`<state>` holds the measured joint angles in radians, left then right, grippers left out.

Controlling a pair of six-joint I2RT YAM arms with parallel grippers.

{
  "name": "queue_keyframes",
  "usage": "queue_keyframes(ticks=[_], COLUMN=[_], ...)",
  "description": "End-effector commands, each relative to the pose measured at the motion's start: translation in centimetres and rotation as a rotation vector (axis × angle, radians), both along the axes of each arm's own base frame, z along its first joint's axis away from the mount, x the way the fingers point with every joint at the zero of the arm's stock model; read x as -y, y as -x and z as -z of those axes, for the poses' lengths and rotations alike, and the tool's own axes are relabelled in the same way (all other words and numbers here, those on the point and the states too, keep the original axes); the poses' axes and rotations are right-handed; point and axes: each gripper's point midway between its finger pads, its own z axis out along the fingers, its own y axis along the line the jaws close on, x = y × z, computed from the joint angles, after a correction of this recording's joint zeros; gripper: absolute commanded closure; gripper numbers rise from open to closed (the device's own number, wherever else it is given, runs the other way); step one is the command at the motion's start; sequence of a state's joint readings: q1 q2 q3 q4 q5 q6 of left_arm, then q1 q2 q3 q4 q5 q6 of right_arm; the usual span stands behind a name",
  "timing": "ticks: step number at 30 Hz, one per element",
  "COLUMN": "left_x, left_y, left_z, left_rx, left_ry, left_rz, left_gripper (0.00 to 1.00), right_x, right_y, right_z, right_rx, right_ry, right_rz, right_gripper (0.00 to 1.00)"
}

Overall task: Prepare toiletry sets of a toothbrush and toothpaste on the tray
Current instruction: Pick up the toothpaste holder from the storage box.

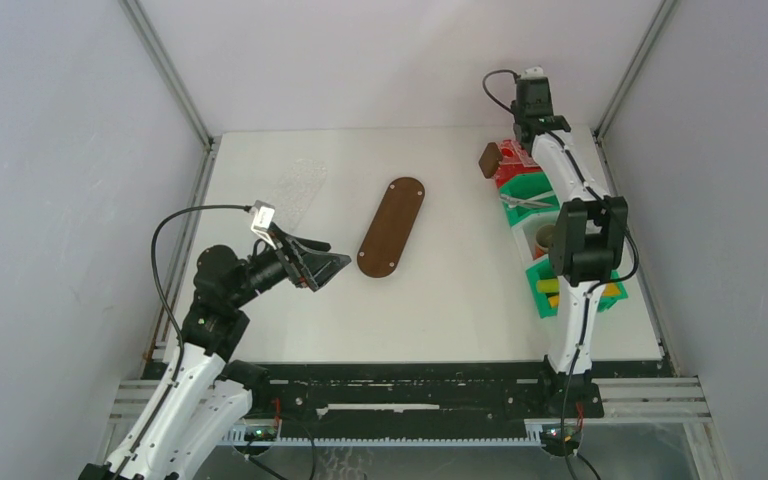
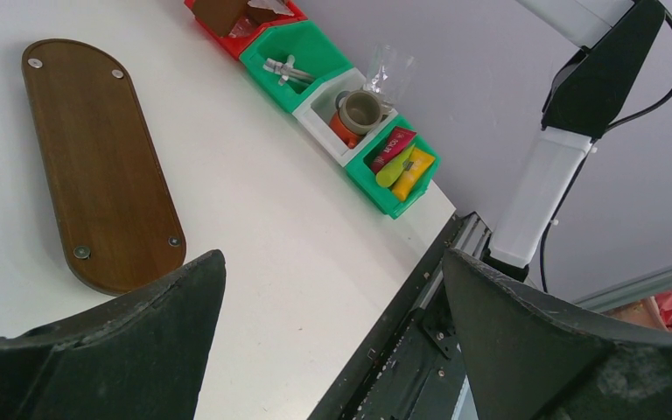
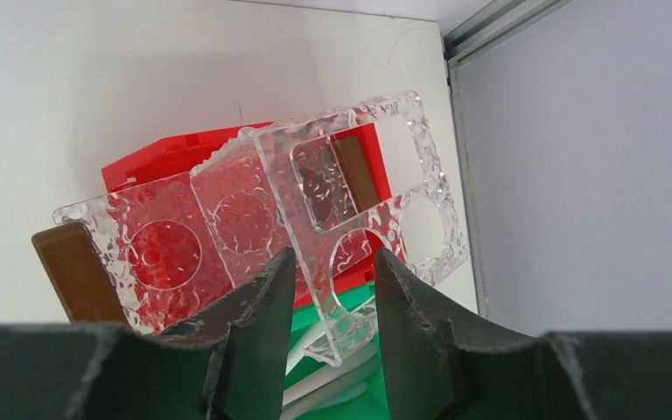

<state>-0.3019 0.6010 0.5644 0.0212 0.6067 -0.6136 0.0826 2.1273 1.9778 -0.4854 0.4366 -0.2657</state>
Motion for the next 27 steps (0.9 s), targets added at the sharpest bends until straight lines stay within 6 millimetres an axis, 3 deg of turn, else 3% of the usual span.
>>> queue_keyframes(ticks=[1,13,15,20,27], left_x=[0.3,0.3,0.4,0.4,0.4], left_y=[0.4,0.5,0.5,0.5,0.6], left_z=[-0.2,-0.2,-0.3,-0.2,-0.3], left_rx=[0.023,0.025,0.026,0.025,0.028], left_ry=[0.018,0.017,0.017,0.017,0.018], left_rz=[0.02,0.025,0.028,0.028,0.028], left_gripper=[0.03,0.03,0.03,0.03,0.03], right_x=[-0.1,0.4,0.5,0.4,0.3], right_y=[-1.2,-1.4,-1.3,-1.3,-0.8], right_z=[-1.5,0.5,0.6,-0.4,-3.2], right_rx=[0.05,0.008,0.002,0.019,0.074], right_ry=[0.031,0.063,0.077,0.102,0.122], right_rz=[0.0,0.009,0.01,0.011,0.009], right_gripper=[0.54,0.55,0.6,0.77,0.88])
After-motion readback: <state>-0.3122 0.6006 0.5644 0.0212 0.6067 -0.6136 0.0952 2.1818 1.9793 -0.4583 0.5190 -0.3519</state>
